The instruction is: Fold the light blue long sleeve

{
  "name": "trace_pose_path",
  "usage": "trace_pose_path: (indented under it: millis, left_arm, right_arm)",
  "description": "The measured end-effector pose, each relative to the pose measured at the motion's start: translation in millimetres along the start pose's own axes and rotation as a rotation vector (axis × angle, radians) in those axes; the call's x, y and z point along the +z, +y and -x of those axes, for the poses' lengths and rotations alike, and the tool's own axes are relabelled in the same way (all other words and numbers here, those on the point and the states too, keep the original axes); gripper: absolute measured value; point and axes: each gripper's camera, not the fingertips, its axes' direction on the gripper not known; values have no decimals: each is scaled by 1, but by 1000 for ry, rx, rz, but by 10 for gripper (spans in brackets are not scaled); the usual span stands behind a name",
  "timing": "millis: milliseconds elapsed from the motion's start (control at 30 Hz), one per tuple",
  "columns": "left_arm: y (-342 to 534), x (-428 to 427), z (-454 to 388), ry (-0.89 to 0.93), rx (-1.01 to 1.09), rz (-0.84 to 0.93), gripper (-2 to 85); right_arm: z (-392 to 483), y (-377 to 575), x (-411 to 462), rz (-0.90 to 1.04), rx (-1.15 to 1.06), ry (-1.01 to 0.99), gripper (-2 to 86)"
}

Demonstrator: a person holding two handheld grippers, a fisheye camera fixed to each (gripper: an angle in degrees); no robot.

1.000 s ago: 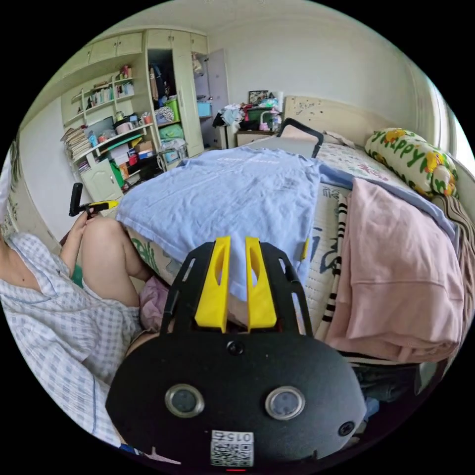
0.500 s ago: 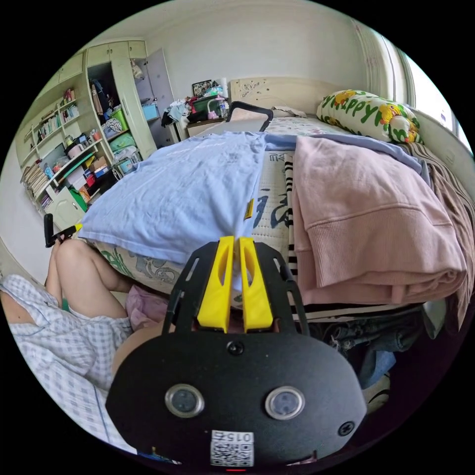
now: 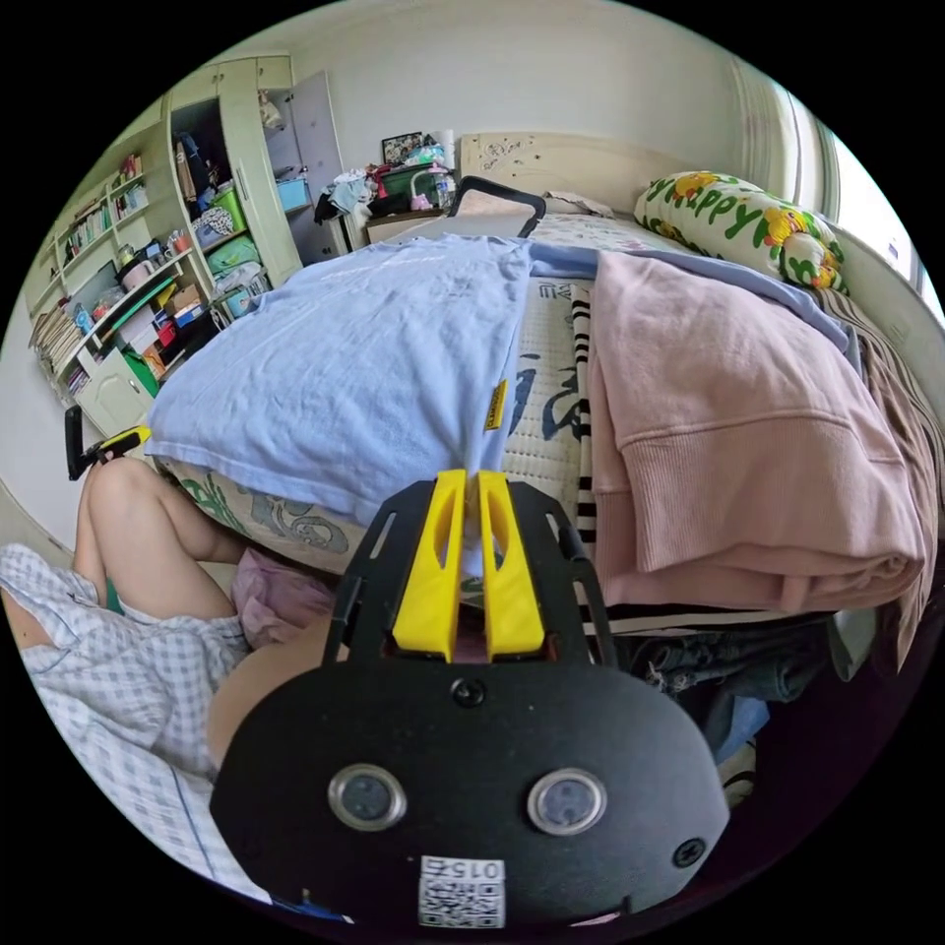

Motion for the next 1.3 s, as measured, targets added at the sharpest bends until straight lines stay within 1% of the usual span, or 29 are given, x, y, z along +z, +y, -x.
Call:
trace_pose_path:
  millis: [133,200,300,533,700,833,933,1033,1100,1167,1233,1300]
  left_arm:
    - [-7,-8,-3,-19,16,-2,0]
    - [-13,-15,-6,-48,40,1,-1]
    - [-20,-23,-11,-96,62,11,-2]
    - [-36,-40,-3,-110,106,34,-2]
    - [-41,-53,-7,-186,100,17,-3]
    - [-40,-66,7,-150,67,-15,-2]
    - [-46,-81,17,-124,48,-4,-1]
    - [-55,-110,30,-109,11,-5,-1]
    - [-63,-148,36,-143,-25,-80,-3]
    - [-75,-179,34,-168,-32,-159,-2]
    - [-99,-201,23,-208,4,-230,2]
    - [-151,-204,-7,-247,121,-286,18]
  right_arm:
    - [13,-13,-2,32,-11,57,18]
    - [25,-21,-3,52,-28,124,17]
    - [36,-22,-5,32,-55,183,16]
    - [32,-30,-18,13,-51,161,19]
    - [44,-38,-26,18,-112,249,22]
    - [34,-41,-38,4,-72,216,26]
    - [11,-36,-52,-54,-21,113,33]
    - [-19,-30,-68,-115,32,-33,38]
    - [-45,-14,-84,-184,96,-145,41]
    - [-64,2,-105,-268,138,-205,41]
    - [-82,16,-136,-367,151,-203,38]
    - [-101,22,-179,-476,143,-101,45]
